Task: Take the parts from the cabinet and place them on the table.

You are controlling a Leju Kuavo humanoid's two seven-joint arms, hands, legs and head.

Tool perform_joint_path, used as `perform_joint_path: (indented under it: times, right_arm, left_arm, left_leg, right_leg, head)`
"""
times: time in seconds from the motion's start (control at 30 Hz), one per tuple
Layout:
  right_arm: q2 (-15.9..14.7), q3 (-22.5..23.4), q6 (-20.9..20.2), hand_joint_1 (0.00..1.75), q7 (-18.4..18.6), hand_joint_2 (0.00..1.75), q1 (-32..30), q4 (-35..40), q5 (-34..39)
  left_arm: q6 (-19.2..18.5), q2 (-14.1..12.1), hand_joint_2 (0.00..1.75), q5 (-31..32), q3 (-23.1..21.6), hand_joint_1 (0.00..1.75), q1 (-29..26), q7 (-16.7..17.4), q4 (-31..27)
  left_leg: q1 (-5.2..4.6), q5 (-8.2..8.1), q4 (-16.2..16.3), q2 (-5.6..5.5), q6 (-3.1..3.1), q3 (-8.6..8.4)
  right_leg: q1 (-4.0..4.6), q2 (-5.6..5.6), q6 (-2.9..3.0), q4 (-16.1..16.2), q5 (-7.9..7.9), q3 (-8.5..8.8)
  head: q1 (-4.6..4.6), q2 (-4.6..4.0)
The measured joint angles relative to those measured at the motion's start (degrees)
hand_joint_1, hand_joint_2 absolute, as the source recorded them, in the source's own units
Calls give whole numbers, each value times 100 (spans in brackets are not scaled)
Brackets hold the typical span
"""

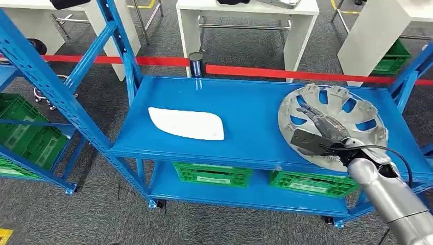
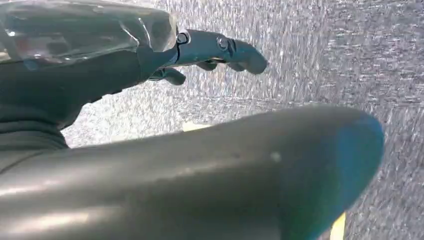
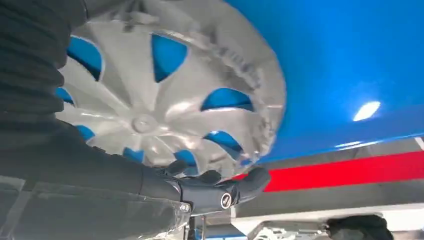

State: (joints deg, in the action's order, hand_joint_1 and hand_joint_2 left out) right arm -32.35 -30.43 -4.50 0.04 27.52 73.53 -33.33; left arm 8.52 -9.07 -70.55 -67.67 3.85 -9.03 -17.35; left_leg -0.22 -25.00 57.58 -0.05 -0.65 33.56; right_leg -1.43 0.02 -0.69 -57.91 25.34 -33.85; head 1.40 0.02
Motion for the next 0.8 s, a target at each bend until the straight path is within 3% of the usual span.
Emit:
perform_joint_path:
  times: [0.03,0.07,0.17,0.2,0.23,0.27,0.33,0.37,0.4,0.47,0.5,0.53,0.57,0.63,0.7,0.73,0.8]
  right_arm:
    - [0,-4,-2,0,4,175,32,-13,-4]
    - [2,-13,-24,0,9,175,59,-24,-7]
    - [2,-81,-96,0,24,175,97,-100,-20]
    - [2,-107,-105,0,33,175,99,-131,-22]
    - [2,-129,-111,0,37,175,104,-160,-22]
    - [2,-142,-120,0,37,175,125,-177,-24]
    - [2,-159,-140,0,37,175,198,-212,-26]
    - [2,-170,-155,0,37,175,230,-225,-24]
    - [-7,-184,-175,0,40,175,291,-247,-26]
    - [0,-238,-197,0,48,175,294,-289,-24]
    - [0,-256,-210,0,50,175,303,-300,-24]
    - [-20,-258,-219,0,59,175,321,-315,-15]
    - [-35,-273,-232,0,59,175,358,-346,-9]
    - [-39,-308,-293,0,72,175,422,-435,-7]
    - [-37,-385,-315,0,74,175,409,-527,-2]
    - [-37,-420,-328,0,77,175,407,-566,2]
    - [-37,-481,-352,0,83,175,429,-617,28]
  left_arm:
    - [0,-2,0,0,-2,0,-3,0,0]
    - [0,-2,0,-2,0,0,0,0,-2]
    - [2,-7,0,-28,0,0,-5,0,-4]
    - [2,-7,0,-33,0,0,-7,0,-4]
    - [4,-7,0,-37,0,0,-8,0,-4]
    - [7,-7,0,-42,0,0,-7,0,-4]
    - [7,-22,0,-59,0,0,-7,-2,-4]
    - [9,-54,0,-59,0,0,-2,-2,-4]
    - [4,-52,0,-59,0,0,-3,-9,-18]
    - [4,-83,0,-70,0,0,-2,-15,-17]
    - [-2,-96,0,-74,2,0,-3,-17,-17]
    - [-7,-103,0,-74,4,0,-4,-20,-17]
    - [-17,-101,0,-74,4,0,0,-24,-24]
    - [-31,-101,0,-77,4,0,3,-24,-26]
    - [-44,-96,0,-77,4,0,0,-22,-26]
    - [-46,-94,0,-77,4,0,0,-22,-26]
    - [-44,-76,0,-83,7,0,1,-22,-26]
  left_leg:
    - [14,-75,71,-4,41,55]
    - [26,-255,330,-3,80,168]
    - [64,-821,1667,0,145,795]
    - [69,-829,1862,0,145,899]
    - [70,-705,1740,0,132,847]
    - [69,-480,1361,-2,111,664]
    - [39,-13,307,-9,12,113]
    - [17,-77,31,-17,-51,-33]
    - [-17,-67,5,5,-55,-21]
    - [-50,-68,5,4,-73,-20]
    - [-52,-38,-35,1,-112,-23]
    - [32,59,-191,15,-143,-129]
    - [7,92,-231,17,-174,-143]
    - [-4,110,-227,20,-196,-111]
    - [-10,111,-219,17,-198,-96]
    - [-10,111,-211,13,-197,-94]
    - [6,92,-167,6,-171,-92]
  right_leg:
    - [-21,2,26,5,-7,9]
    - [-26,3,49,5,-3,11]
    - [-5,2,68,3,-7,-3]
    - [3,1,68,2,-7,-3]
    - [10,1,68,2,-7,2]
    - [18,3,67,2,-7,7]
    - [29,17,66,4,-8,22]
    - [8,19,60,7,-11,16]
    - [42,20,40,4,-21,-7]
    - [10,10,-4,30,-41,-6]
    - [17,10,-46,59,-60,5]
    - [17,1,-57,1,-31,-37]
    - [28,0,-41,-158,86,-128]
    - [20,1,13,-1010,466,-520]
    - [15,0,-19,-1759,680,-872]
    - [4,-1,-66,-1726,629,-863]
    - [-22,-6,-195,-921,278,-456]
  head:
    - [4,0]
    - [37,0]
    - [33,0]
    - [31,0]
    - [33,-2]
    - [33,0]
    - [33,0]
    - [22,-2]
    - [29,0]
    - [28,-2]
    - [35,0]
    - [24,0]
    - [15,-2]
    - [7,0]
    - [7,0]
    - [7,0]
    - [4,0]
